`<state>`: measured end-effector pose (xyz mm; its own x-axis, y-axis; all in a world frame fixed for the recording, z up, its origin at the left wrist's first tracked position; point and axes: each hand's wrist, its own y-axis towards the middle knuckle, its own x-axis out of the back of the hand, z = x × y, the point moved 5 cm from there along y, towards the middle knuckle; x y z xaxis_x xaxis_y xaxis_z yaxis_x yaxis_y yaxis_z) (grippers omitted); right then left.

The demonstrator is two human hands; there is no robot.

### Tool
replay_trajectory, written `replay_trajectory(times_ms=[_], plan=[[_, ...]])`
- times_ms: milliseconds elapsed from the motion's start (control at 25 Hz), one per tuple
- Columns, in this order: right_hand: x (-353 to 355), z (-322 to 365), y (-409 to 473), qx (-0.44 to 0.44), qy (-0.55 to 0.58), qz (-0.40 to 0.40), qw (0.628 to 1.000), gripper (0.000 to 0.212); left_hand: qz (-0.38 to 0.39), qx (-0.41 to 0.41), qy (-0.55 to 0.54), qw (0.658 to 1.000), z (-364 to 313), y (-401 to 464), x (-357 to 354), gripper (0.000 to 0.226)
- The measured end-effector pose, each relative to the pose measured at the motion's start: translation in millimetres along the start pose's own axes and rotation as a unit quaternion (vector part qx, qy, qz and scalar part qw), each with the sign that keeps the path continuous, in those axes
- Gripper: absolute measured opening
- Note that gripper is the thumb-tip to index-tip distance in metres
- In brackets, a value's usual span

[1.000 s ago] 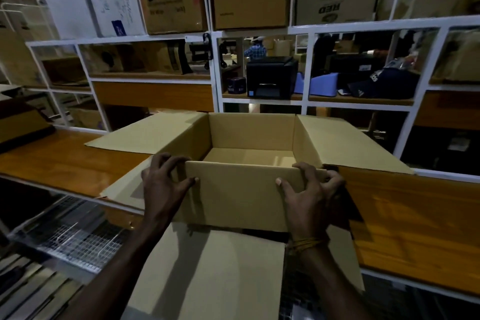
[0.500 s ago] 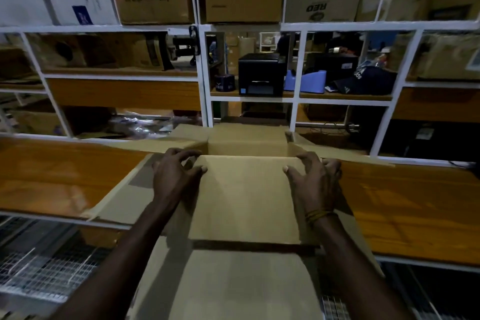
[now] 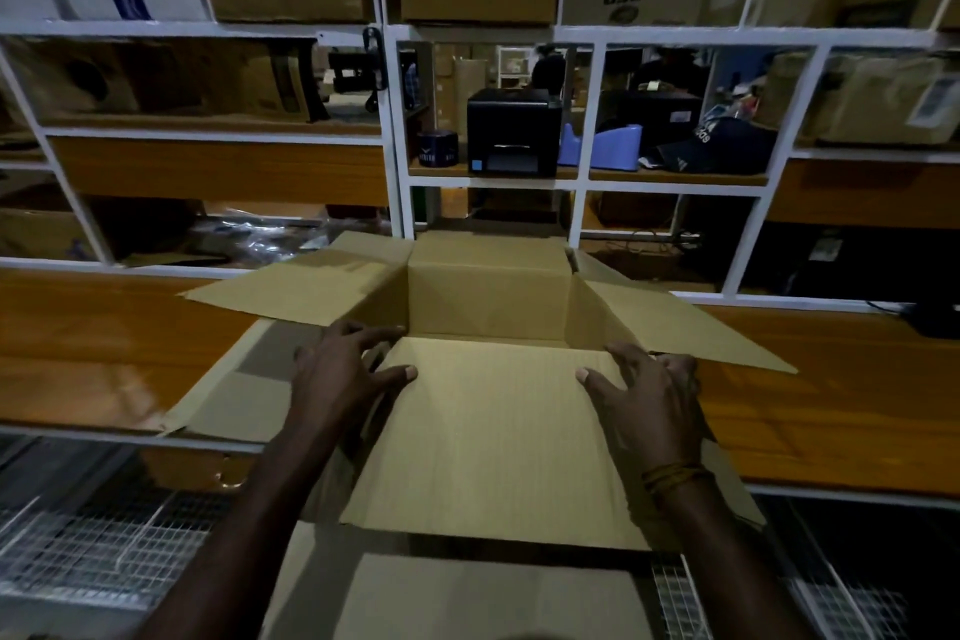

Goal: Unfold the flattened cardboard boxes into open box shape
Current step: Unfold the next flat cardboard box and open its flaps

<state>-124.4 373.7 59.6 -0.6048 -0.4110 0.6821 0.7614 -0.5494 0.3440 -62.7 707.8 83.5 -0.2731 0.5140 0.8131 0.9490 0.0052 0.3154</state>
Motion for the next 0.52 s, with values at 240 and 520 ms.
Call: replay_trajectory(times_ms=[240,520], plan=[[-5.9,-3.3,18.2,-0.005,0.072,0.026,0.997,0.041,0.018,-0.013,0.013,1.0,-19.8,9.1,-1.3,0.06],[17.5,-0.3,-1.1,0.035,0.1,-0.049,0.993,0.038,-0.117,-0.038,-0.079,0.989,-15.2,-18.4,8.4,0.049]])
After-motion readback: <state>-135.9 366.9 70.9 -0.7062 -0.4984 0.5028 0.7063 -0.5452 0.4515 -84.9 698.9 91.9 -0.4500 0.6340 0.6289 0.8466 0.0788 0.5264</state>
